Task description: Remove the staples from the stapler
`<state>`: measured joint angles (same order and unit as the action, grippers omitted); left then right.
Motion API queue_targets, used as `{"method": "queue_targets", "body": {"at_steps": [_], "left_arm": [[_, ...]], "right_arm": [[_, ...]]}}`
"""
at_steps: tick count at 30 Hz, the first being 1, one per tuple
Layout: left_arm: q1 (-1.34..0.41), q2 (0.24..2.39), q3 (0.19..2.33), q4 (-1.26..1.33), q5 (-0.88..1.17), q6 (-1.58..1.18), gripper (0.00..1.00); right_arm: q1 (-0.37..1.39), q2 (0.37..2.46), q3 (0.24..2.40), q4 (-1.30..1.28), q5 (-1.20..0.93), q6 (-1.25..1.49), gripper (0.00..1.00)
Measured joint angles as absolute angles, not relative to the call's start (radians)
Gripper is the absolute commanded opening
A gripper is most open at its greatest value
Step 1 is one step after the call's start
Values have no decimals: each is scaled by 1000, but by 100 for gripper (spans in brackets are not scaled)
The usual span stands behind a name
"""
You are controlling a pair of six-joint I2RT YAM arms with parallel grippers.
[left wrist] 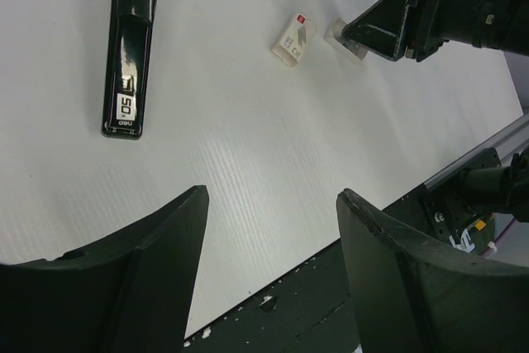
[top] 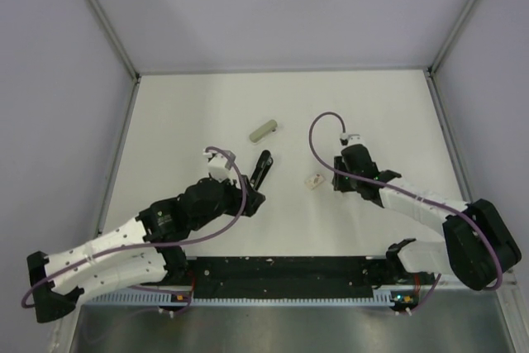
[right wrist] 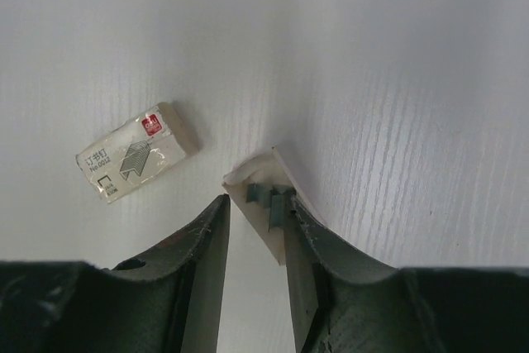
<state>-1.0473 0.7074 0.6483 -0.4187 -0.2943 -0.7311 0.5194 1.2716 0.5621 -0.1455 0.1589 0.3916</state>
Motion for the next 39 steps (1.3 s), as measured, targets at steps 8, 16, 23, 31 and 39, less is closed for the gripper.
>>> {"method": "queue_targets", "body": {"at_steps": [8, 16, 23, 31, 39], "left_arm": [[-1047, 870, 662, -365, -250, -721, 69], [-1034, 1150, 793, -307, -214, -749, 64], [-1020, 1424, 949, -233, -166, -801, 59], [-965, 1563, 969, -172, -138, -893, 56], [-912, 1589, 969, -152, -89, -948, 55]], "right_arm": [[519, 1102, 603, -290, 207, 450, 46], [459, 1053, 644, -428, 199, 537, 44], [364, 1045, 638, -485, 120, 606, 42], [363, 1147, 615, -503, 103, 730, 38], [363, 1214, 607, -493, 101, 830, 38]]}}
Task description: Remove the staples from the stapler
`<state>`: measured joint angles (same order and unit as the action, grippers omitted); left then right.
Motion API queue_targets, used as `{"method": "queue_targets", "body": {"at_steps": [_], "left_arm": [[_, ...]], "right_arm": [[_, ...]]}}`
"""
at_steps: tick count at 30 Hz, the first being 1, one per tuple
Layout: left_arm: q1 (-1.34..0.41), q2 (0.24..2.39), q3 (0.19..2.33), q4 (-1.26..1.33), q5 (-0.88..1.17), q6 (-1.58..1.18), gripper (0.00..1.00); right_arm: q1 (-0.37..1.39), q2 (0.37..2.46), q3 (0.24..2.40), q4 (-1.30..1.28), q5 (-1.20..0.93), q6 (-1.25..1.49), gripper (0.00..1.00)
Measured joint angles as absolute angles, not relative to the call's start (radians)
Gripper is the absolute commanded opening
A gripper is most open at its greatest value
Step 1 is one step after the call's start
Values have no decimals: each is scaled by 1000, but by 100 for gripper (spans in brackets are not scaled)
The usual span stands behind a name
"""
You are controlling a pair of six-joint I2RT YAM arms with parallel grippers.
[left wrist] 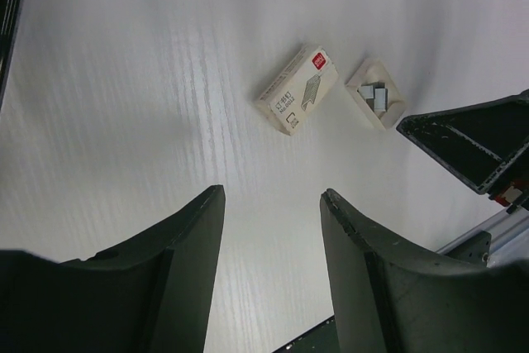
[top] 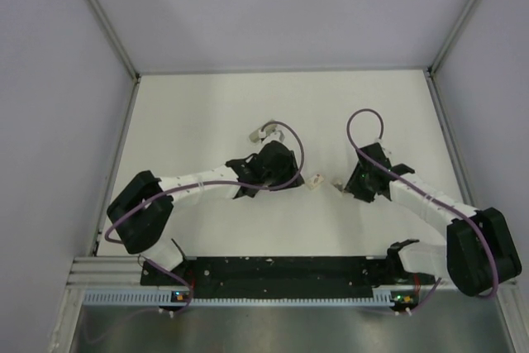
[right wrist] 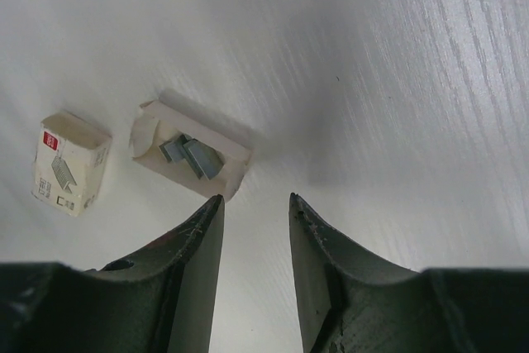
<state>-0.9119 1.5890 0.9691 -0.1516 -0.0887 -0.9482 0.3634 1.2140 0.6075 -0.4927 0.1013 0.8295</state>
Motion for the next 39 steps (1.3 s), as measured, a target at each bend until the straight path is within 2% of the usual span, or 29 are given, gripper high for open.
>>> {"method": "queue_targets", "body": {"at_steps": [10, 20, 27, 31, 35, 37, 39], "left_arm": [[-863, 1620, 969, -115, 13, -943, 54], [-832, 1636, 969, -101, 79, -925, 53], [-826, 1646, 969, -94, 100, -914, 52], [-823, 1646, 969, -88, 112, -913, 52], [-823, 1646, 969, -82, 117, -913, 52], [-823, 1646, 969, -81, 117, -910, 52], [-823, 1646, 969, -81, 117, -907, 52]], "right_arm": [[363, 1260, 607, -464, 109, 902, 36], [363, 1273, 607, -456, 117, 922, 25], [363, 1294, 608, -456, 119, 922, 23], [363, 1297, 609, -454, 123, 921, 12], [363, 1297, 609, -454, 126, 921, 7], [363, 1297, 610, -455, 130, 921, 0], [363, 1297, 610, -455, 131, 918, 0]]}}
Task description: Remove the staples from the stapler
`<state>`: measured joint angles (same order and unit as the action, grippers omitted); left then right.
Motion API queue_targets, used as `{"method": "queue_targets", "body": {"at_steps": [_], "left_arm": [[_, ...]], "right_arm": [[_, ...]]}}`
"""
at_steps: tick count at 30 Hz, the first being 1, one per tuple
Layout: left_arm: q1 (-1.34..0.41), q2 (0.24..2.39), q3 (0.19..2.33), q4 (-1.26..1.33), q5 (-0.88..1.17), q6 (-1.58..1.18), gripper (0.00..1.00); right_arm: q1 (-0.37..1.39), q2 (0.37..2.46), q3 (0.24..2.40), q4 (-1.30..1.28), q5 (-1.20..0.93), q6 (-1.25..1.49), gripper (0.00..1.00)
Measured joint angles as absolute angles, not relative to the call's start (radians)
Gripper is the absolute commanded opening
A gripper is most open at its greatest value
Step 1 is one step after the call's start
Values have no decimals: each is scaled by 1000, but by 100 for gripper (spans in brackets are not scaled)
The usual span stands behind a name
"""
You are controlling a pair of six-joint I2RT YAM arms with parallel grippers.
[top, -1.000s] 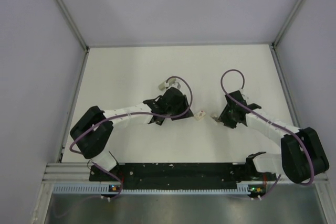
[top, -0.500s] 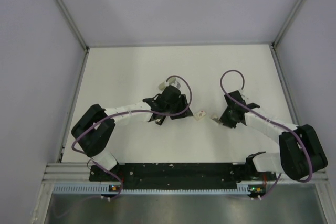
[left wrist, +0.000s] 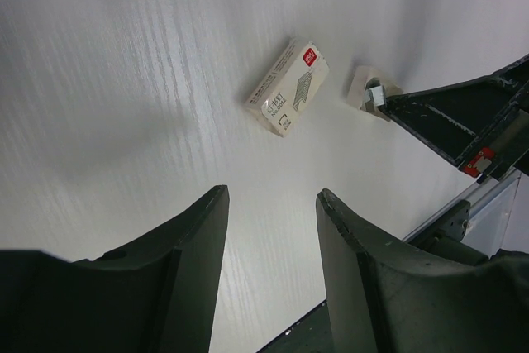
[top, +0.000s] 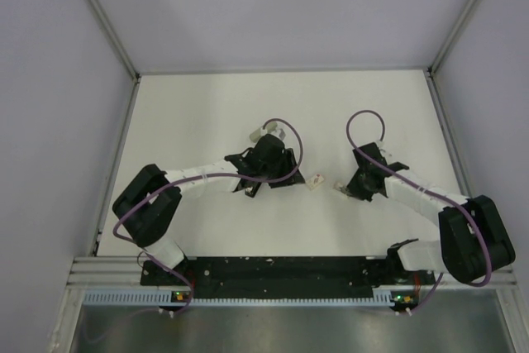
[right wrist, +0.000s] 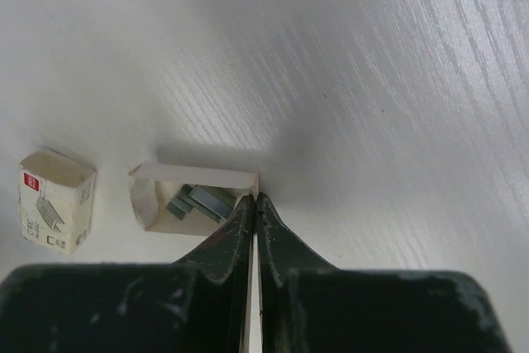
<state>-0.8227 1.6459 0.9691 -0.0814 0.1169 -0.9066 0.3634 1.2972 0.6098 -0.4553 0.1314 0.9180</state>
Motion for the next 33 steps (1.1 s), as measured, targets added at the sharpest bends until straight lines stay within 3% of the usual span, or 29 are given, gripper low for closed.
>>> {"method": "queue_targets", "body": {"at_steps": [11, 33], "left_arm": [[-821, 1702, 986, -80, 153, -901, 52], [-820, 1826, 1079, -51, 150, -943, 52]], "right_arm": [[324, 1305, 702, -481, 143, 807, 0], [334, 1542, 860, -438, 124, 600, 0]]}}
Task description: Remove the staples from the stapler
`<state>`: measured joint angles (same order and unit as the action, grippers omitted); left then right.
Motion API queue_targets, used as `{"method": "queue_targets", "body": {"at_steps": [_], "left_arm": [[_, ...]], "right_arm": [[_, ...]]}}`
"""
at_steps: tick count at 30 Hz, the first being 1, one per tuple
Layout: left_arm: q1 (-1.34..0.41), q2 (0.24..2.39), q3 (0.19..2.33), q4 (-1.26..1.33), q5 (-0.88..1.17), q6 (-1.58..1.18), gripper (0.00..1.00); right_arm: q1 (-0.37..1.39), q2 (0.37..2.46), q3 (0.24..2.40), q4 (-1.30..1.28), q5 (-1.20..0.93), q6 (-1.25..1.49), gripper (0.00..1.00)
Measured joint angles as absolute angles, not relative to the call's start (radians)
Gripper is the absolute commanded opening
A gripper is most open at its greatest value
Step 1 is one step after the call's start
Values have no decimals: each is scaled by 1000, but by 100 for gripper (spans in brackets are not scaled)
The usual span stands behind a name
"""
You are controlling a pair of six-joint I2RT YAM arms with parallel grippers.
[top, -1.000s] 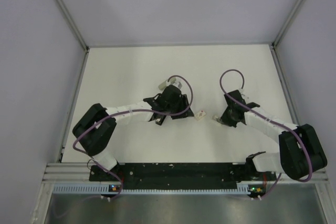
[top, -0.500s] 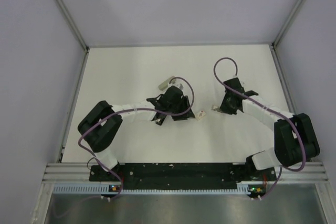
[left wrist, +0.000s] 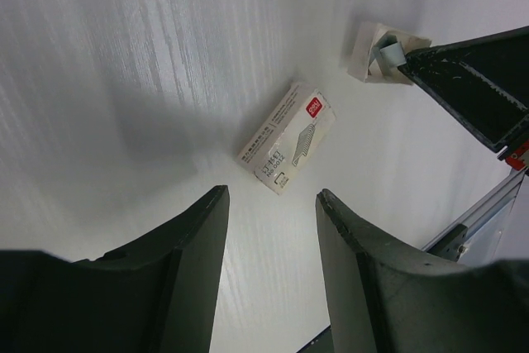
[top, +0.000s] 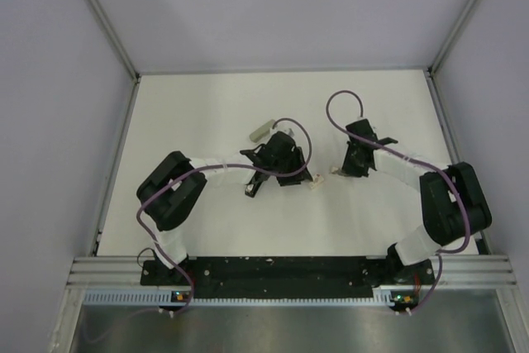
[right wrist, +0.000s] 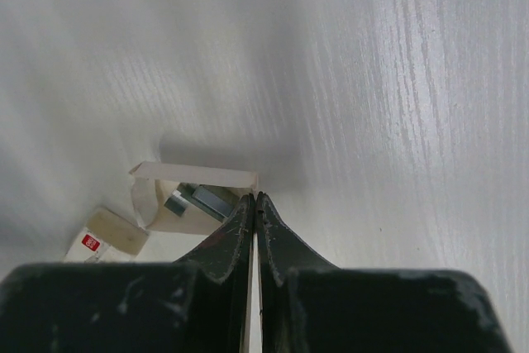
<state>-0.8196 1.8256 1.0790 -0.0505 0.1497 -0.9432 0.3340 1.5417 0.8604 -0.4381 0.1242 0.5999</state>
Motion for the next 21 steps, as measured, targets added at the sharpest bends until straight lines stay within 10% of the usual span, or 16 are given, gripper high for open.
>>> {"method": "queue_targets", "body": {"at_steps": [21], "left_arm": [[-820, 1862, 1084, -8, 153, -971, 52]], "right_arm": [[406, 1608, 898, -411, 125, 564, 0]]}}
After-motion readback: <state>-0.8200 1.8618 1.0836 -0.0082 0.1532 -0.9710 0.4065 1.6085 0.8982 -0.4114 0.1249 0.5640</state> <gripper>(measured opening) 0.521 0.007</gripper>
